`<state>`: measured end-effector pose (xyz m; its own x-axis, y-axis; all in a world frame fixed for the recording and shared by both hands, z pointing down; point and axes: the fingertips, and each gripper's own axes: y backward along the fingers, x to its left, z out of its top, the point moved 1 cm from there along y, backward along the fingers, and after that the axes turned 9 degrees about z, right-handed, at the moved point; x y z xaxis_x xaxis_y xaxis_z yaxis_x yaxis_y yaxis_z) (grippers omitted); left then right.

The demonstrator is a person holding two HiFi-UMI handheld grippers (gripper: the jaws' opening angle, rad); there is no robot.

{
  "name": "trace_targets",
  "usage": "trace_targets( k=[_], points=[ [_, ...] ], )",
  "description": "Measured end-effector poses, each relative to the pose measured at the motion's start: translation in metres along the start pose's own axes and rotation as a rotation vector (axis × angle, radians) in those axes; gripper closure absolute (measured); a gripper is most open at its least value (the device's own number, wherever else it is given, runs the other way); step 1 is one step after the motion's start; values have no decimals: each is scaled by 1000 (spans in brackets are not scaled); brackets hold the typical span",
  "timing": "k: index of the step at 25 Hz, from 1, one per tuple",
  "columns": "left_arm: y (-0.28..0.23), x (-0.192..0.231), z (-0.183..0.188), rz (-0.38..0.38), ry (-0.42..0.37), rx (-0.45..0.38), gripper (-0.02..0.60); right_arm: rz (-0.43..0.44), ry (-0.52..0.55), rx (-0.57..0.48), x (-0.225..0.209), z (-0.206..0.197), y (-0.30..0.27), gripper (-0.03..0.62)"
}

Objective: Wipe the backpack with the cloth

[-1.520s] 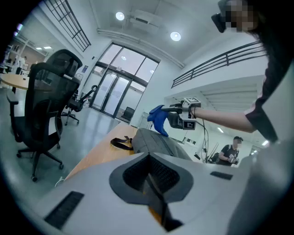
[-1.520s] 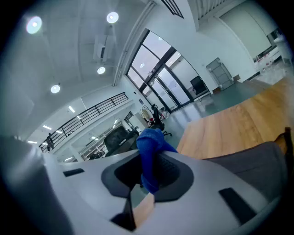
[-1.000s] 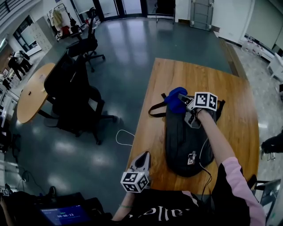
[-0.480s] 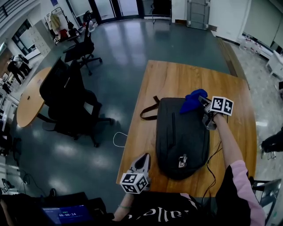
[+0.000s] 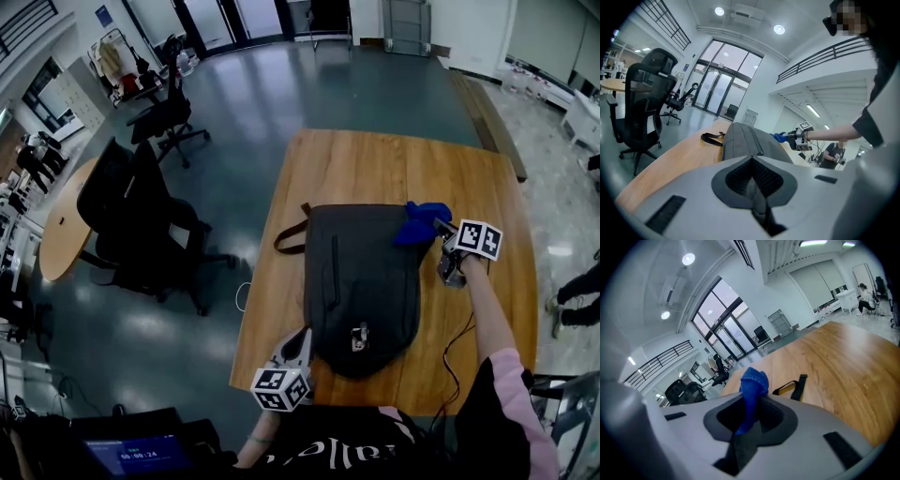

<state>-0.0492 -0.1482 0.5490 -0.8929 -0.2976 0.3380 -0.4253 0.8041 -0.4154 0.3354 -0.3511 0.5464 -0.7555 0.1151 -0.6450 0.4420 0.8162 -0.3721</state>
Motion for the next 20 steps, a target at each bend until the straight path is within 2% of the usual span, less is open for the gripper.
trace_targets(
  k=[7,12,16,20],
  points=[
    [11,-62,-38,4,-16,-3,583,-14,5,57,-51,-38,64,539],
    [18,-62,-40,36,2,-7,583,54,0,46,-31,-46,71,539],
    [35,-59,-64,76,6,34,583,107,20,25,-12,-65,91,539],
    [62,-70,-85,105,2,59,583,135,37,-6,-3,-88,135,539]
  ],
)
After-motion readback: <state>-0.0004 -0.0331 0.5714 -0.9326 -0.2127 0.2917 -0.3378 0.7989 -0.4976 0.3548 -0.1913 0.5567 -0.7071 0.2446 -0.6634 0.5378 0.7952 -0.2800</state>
